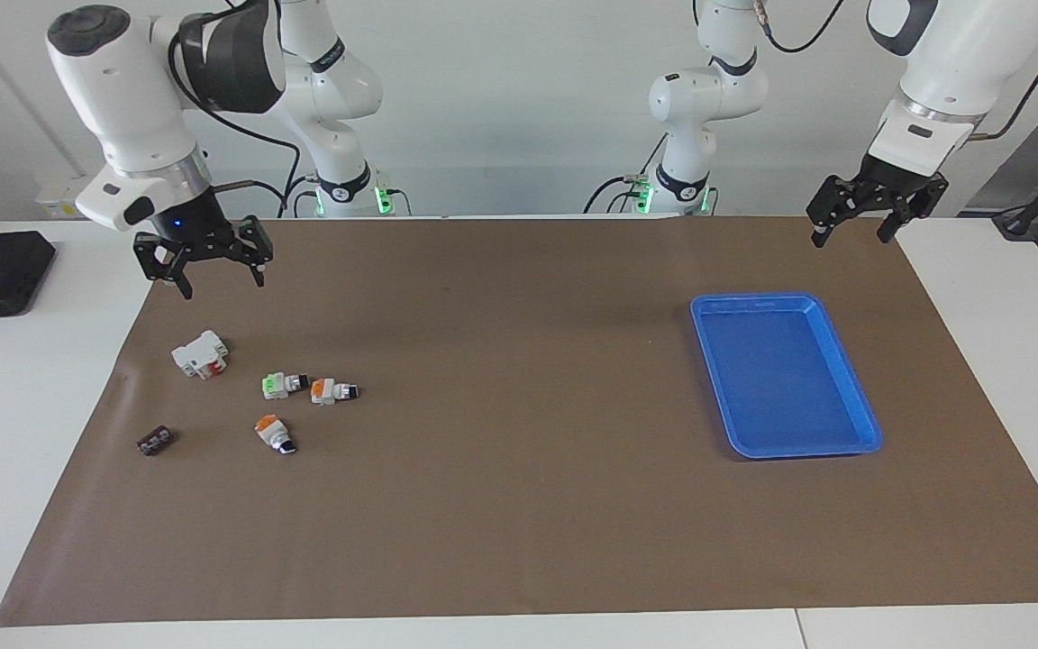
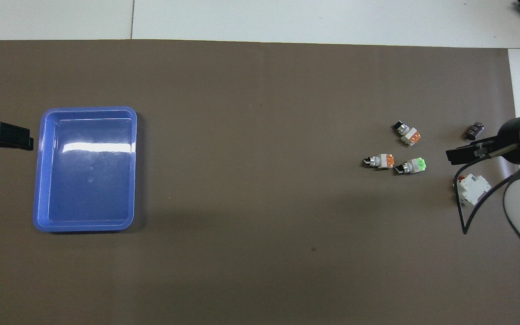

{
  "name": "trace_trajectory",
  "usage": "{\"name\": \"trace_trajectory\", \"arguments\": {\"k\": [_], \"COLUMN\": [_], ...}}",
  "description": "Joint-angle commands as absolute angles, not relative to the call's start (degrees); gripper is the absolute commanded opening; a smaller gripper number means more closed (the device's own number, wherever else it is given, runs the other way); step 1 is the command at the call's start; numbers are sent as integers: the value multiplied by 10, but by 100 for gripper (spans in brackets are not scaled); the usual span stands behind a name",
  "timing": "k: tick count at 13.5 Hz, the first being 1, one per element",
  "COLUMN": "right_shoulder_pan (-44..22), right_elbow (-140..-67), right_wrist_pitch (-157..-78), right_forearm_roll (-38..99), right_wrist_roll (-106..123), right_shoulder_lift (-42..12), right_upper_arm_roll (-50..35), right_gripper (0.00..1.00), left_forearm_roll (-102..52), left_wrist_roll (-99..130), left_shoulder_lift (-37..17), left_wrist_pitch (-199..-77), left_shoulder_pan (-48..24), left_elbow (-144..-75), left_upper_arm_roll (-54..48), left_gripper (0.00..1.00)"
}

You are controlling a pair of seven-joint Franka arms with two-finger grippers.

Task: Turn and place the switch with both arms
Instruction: 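Reach the right gripper down over the orange-topped switch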

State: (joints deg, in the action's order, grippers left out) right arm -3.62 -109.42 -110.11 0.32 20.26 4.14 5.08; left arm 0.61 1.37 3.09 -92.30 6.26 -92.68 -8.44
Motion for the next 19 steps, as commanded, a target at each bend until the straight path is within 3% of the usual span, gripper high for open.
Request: {"name": "trace_trajectory", "arguments": {"k": [1, 7, 14, 19], "right_shoulder_pan": [-30, -39, -76, -76], "right_elbow": [-1148, -1207, -1238, -1238], "right_wrist_pitch": [-1164, -1276, -1414, -1444], "right_forearm_roll": [47, 72, 91, 91], "right_wrist_roll": [344, 723, 853, 879], "right_shoulder_lift": [28, -61, -95, -117], "right_upper_arm_roll": [51, 50, 48, 47], "right_gripper": [100, 100, 99, 99], "left_forearm_roll": [8, 8, 8, 8], "left_wrist_roll": [11, 11, 11, 11], "left_shoulder_lift": [43, 43, 43, 43], "left_wrist_pitch": [-926, -926, -926, -926], "left_shoulder_pan": [68, 68, 68, 68], "left_elbow": [-941, -940, -941, -941], "left_upper_arm_roll": [-87, -87, -87, -87], "left_gripper": [100, 100, 100, 100]}}
